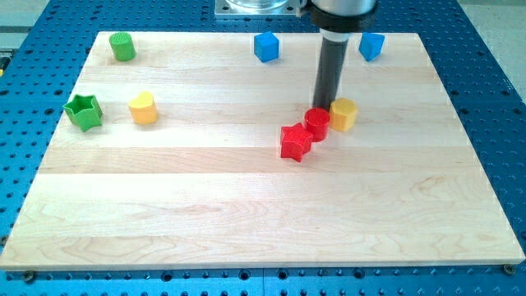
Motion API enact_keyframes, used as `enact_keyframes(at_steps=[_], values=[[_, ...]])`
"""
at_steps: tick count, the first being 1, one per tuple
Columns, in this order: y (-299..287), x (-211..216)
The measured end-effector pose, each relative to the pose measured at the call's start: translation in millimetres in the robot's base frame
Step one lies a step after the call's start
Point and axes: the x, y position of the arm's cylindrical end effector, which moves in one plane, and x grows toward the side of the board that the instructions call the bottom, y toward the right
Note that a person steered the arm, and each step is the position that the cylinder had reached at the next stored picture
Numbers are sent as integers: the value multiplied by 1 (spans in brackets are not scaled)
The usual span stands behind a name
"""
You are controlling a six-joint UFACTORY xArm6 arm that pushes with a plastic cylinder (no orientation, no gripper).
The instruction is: Place the yellow hexagon to the center right of the board
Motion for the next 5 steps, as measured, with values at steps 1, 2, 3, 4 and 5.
enact_keyframes(at_steps=[1, 2, 3, 4, 5], values=[[11, 21], [-4, 35], [14, 50], [53, 54], [95, 44]])
